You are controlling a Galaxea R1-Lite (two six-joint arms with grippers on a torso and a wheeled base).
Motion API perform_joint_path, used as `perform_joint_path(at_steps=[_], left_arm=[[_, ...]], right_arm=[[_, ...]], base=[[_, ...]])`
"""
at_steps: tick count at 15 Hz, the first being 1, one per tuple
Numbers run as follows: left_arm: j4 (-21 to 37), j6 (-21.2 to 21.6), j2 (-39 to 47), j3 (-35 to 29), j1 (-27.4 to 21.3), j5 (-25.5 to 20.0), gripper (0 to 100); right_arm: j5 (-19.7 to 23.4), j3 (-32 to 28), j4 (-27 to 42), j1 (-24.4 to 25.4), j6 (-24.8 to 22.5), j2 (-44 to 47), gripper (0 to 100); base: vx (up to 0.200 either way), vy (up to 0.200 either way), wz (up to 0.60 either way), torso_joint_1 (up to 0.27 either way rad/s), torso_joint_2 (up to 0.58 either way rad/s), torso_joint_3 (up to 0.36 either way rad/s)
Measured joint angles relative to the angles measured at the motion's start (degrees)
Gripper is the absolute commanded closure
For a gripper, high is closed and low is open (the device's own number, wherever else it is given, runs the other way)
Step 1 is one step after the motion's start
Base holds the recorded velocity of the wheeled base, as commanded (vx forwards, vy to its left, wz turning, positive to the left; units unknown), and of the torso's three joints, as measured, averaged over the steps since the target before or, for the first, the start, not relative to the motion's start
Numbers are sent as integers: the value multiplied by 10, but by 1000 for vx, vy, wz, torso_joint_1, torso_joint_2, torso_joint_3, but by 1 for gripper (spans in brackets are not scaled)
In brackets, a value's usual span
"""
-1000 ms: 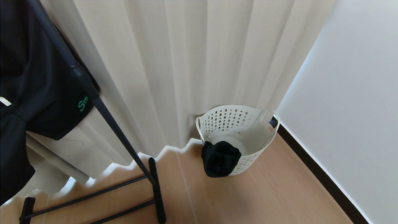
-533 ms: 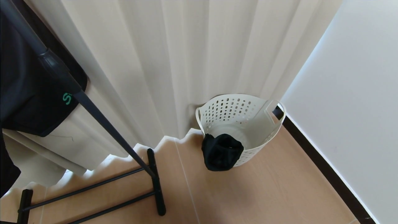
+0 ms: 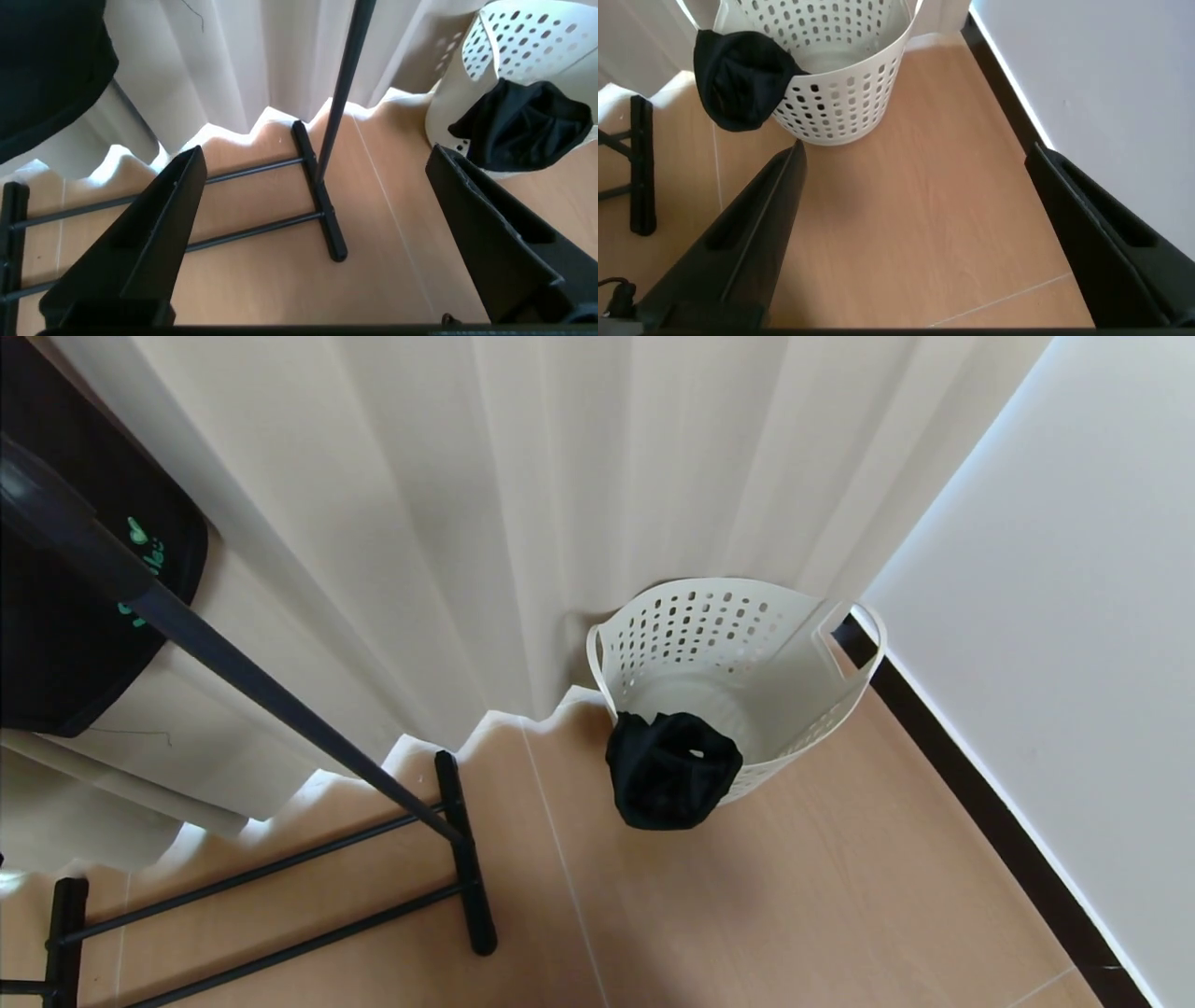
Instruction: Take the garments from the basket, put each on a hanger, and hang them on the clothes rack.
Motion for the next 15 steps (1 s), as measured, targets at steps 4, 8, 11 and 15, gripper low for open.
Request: perform_joint_path(at_steps=[4, 8, 11, 15], left_arm=[[0, 0, 0, 0, 0, 0, 0], [5, 10, 0, 0, 0, 0, 0], [8, 14, 0, 0, 0, -1, 0], [8, 13, 0, 0, 0, -1, 0]], right_arm=[[0, 0, 0, 0, 0, 0, 0], [1, 0, 0, 0, -5, 0, 0], [26, 1, 0, 0, -22, 0, 0], [74, 0, -1, 15, -42, 19, 0]], base=[[0, 0, 0, 5, 2, -199], [0, 0, 0, 2, 2, -196], [0, 0, 0, 1, 4, -147], [0, 0, 0, 0, 0, 0]])
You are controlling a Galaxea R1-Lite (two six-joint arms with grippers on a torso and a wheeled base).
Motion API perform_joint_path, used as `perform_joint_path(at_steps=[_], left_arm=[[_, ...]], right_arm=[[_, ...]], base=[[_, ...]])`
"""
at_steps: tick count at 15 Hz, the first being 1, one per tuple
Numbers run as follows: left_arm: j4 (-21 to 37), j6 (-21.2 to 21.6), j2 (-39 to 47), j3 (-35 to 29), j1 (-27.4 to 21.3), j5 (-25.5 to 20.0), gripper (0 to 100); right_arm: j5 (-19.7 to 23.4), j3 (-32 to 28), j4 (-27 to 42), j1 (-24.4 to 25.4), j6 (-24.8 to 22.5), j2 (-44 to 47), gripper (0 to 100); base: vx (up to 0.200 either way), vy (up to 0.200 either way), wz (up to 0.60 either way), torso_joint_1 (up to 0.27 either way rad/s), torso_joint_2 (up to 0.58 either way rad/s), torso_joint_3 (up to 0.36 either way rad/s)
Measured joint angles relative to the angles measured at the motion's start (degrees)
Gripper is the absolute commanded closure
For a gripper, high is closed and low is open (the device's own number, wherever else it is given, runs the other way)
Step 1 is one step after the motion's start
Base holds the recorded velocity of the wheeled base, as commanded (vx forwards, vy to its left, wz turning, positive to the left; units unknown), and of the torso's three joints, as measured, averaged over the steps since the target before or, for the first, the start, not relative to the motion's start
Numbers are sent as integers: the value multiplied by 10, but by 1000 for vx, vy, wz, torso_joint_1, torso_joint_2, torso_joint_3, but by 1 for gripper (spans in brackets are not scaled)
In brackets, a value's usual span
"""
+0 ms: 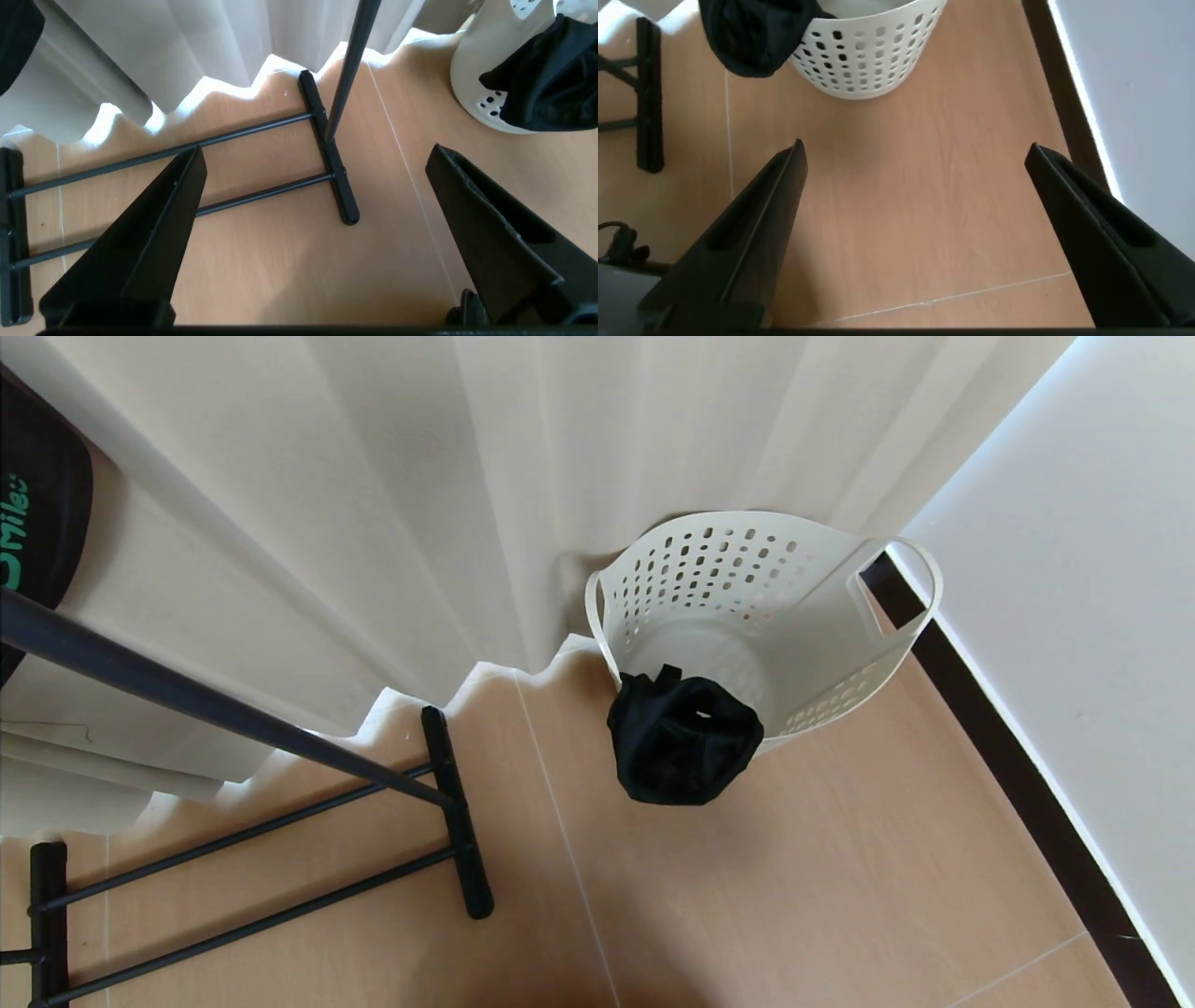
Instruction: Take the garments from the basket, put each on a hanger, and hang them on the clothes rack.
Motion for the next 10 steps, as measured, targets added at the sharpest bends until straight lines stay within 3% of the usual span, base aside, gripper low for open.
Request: perform_joint_path(at_steps=[2, 6, 8, 10], left_arm=[[0, -1, 0, 0, 0, 1, 0], [0, -2, 0, 0, 1, 1, 0], [0, -2, 0, 0, 1, 1, 0], [0, -1, 0, 0, 1, 0, 0]], right_arm=[[13, -12, -20, 31, 0, 56, 0], [24, -97, -53, 113, -14, 279, 0], [27, -176, -60, 146, -58, 407, 0], [28, -272, -64, 170, -132, 523, 0]], base=[[0, 0, 0, 0, 0, 0], [0, 0, 0, 0, 0, 0], [0, 0, 0, 0, 0, 0], [0, 0, 0, 0, 0, 0]])
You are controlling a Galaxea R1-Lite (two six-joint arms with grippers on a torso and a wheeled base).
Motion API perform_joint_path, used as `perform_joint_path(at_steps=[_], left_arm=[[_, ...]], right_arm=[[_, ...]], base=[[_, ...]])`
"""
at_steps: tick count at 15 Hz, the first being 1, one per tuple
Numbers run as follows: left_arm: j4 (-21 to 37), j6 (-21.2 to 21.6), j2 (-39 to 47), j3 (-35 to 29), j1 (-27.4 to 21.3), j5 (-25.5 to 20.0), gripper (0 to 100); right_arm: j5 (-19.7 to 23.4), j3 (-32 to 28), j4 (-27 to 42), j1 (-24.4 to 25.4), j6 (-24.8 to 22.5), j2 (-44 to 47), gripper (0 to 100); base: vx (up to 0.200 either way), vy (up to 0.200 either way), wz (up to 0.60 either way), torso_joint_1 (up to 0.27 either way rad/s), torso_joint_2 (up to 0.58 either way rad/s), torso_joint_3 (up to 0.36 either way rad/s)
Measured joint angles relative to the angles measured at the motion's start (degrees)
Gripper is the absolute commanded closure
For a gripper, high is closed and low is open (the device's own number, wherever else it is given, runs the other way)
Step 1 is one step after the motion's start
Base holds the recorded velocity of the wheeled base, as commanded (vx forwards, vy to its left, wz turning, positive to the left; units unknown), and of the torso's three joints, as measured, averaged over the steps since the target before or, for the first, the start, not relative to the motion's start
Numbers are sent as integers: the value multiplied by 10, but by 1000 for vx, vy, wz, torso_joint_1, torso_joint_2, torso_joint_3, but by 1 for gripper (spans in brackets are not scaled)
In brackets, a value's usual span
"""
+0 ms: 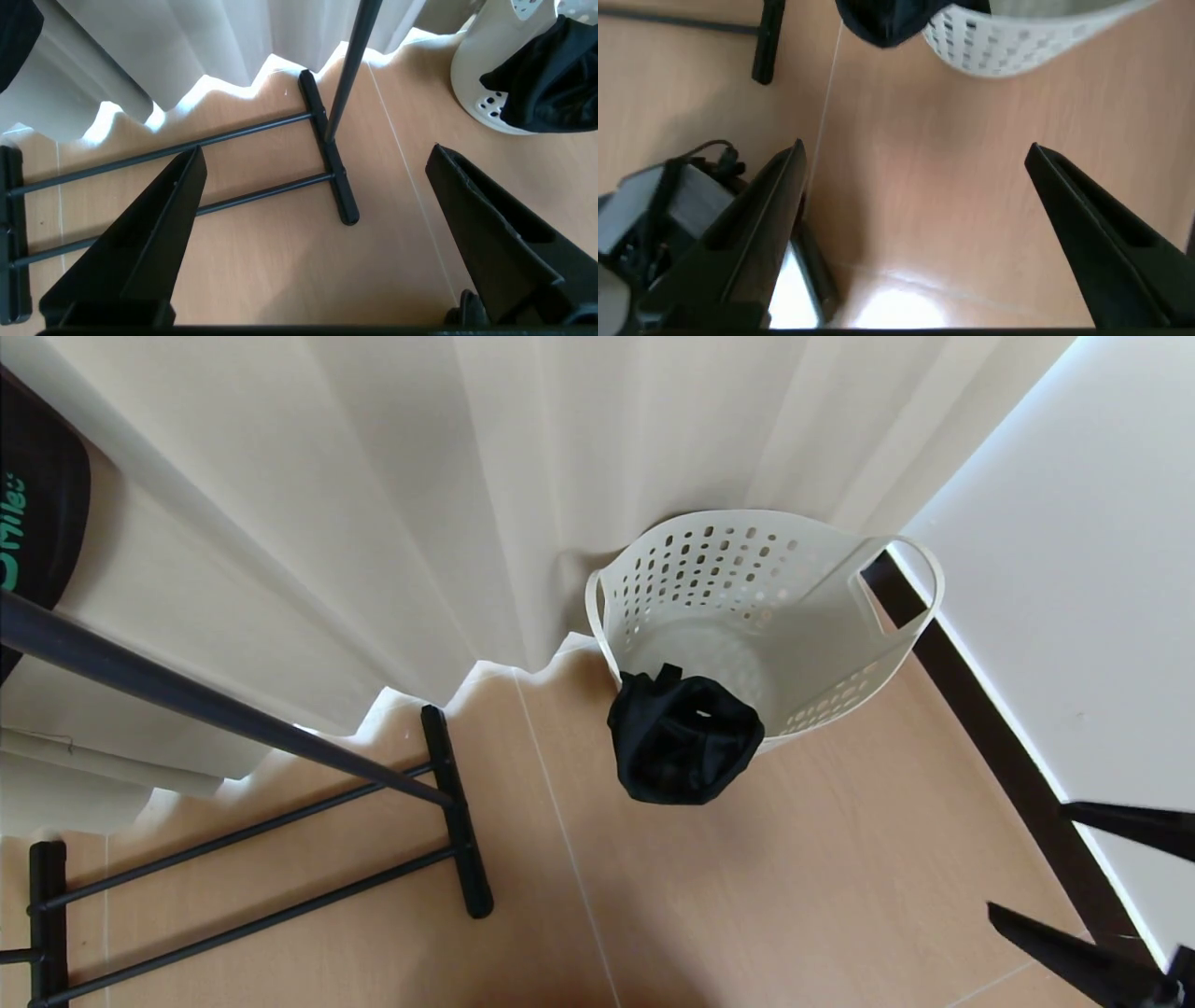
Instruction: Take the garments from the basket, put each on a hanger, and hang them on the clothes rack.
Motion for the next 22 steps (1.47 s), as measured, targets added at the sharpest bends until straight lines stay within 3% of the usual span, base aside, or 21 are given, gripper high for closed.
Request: perform_joint_path(at_steps=[8, 11, 16, 22], left_arm=[[0, -1, 0, 0, 0, 0, 0], [0, -1, 0, 0, 0, 0, 0], [0, -1, 0, 0, 0, 0, 0], [0, -1, -1, 0, 0, 0, 0]], right_arm=[[-5, -250, -5, 74, -207, 327, 0], [-41, -351, -8, 74, -271, 437, 0], [-119, -463, -58, 66, -290, 582, 0], [-130, -553, -63, 53, -280, 660, 0]], base=[[0, 0, 0, 0, 0, 0], [0, 0, 0, 0, 0, 0], [0, 0, 0, 0, 0, 0], [0, 0, 0, 0, 0, 0]])
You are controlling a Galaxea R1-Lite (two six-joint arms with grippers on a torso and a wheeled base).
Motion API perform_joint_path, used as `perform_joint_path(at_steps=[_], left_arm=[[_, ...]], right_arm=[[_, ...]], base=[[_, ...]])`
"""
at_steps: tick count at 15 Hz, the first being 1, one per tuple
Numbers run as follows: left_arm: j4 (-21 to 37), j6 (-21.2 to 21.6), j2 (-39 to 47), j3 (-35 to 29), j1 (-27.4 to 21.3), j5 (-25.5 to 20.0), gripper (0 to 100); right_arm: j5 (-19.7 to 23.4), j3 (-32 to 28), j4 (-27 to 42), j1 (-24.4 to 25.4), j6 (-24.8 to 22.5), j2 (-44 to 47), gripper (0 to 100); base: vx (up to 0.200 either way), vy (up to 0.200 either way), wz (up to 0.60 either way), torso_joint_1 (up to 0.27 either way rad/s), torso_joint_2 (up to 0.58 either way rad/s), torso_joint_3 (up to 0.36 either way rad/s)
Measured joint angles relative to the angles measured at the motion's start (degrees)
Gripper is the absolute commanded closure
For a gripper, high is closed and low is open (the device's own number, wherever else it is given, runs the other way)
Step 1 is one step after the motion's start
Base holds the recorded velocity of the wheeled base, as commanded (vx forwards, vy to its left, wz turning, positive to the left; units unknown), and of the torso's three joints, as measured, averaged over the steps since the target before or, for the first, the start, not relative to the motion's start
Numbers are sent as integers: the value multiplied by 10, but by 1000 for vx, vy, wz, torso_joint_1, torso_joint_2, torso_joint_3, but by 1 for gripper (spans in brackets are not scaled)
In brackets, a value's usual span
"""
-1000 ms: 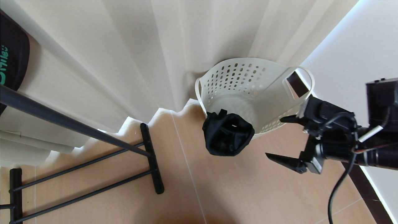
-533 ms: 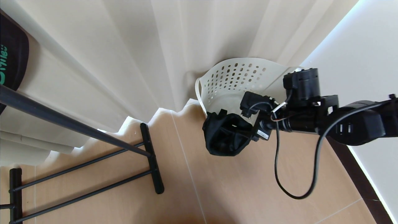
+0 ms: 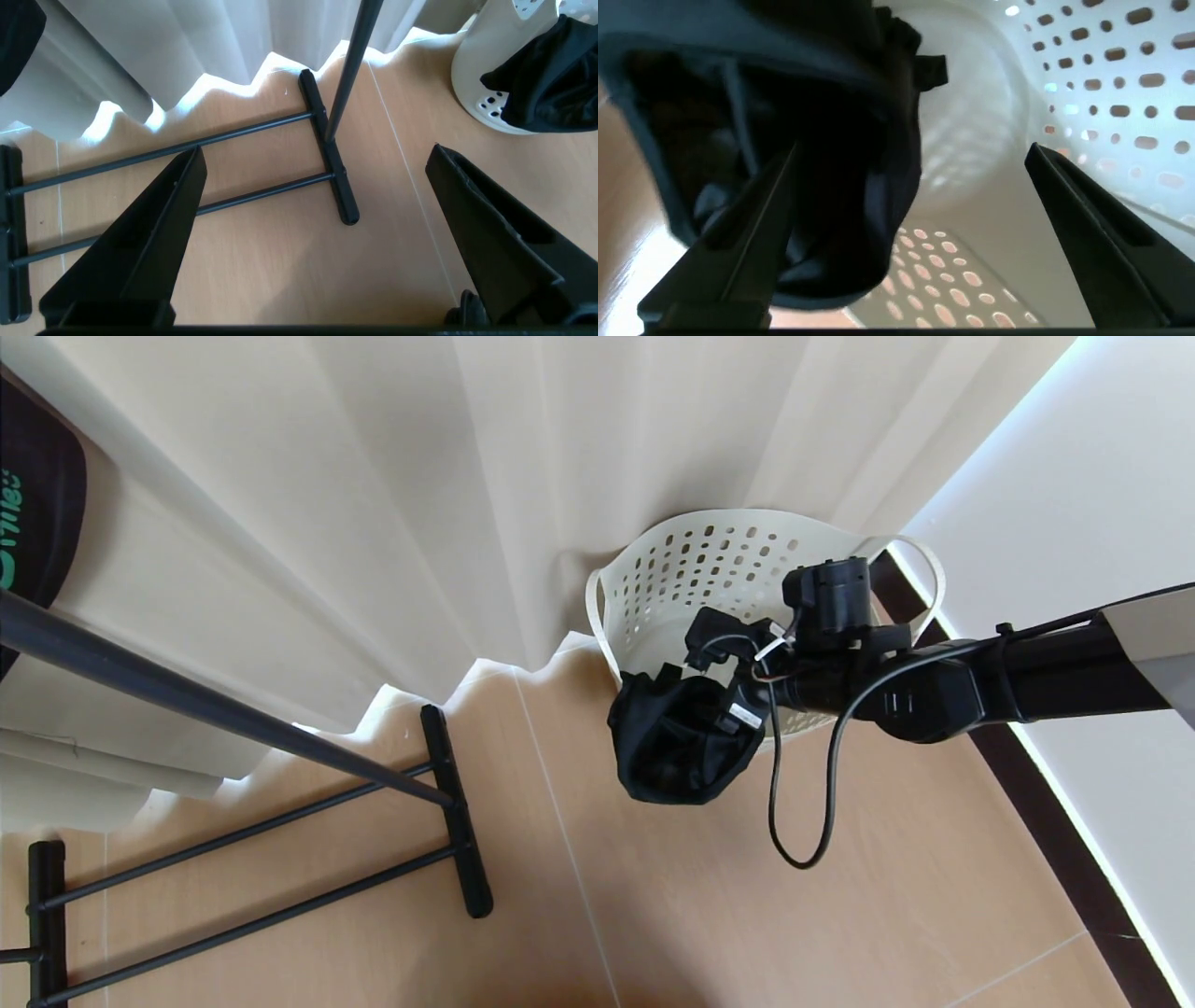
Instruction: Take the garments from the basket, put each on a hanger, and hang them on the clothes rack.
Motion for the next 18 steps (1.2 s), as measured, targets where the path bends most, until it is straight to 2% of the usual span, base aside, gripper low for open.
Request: perform_joint_path(at_steps=[5, 6, 10, 13, 15, 18], left_arm=[[0, 0, 0, 0, 0, 0, 0], [0, 0, 0, 0, 0, 0, 0], [0, 1, 0, 0, 0, 0, 0], [0, 1, 0, 0, 0, 0, 0], [0, 1, 0, 0, 0, 0, 0], [0, 1, 0, 0, 0, -1, 0]], right_arm=[[-10, -63, 0, -8, 18, 37, 0], [-10, -67, 0, -11, 21, 42, 100], [-7, -71, 1, -13, 54, 50, 100], [-7, -65, 6, -11, 115, 31, 100], [-7, -39, 9, -4, 149, -4, 100], [-8, 43, 8, 22, 207, -126, 100]], base=[[0, 0, 0, 0, 0, 0], [0, 0, 0, 0, 0, 0], [0, 0, 0, 0, 0, 0], [0, 0, 0, 0, 0, 0], [0, 0, 0, 0, 0, 0], [0, 0, 0, 0, 0, 0]])
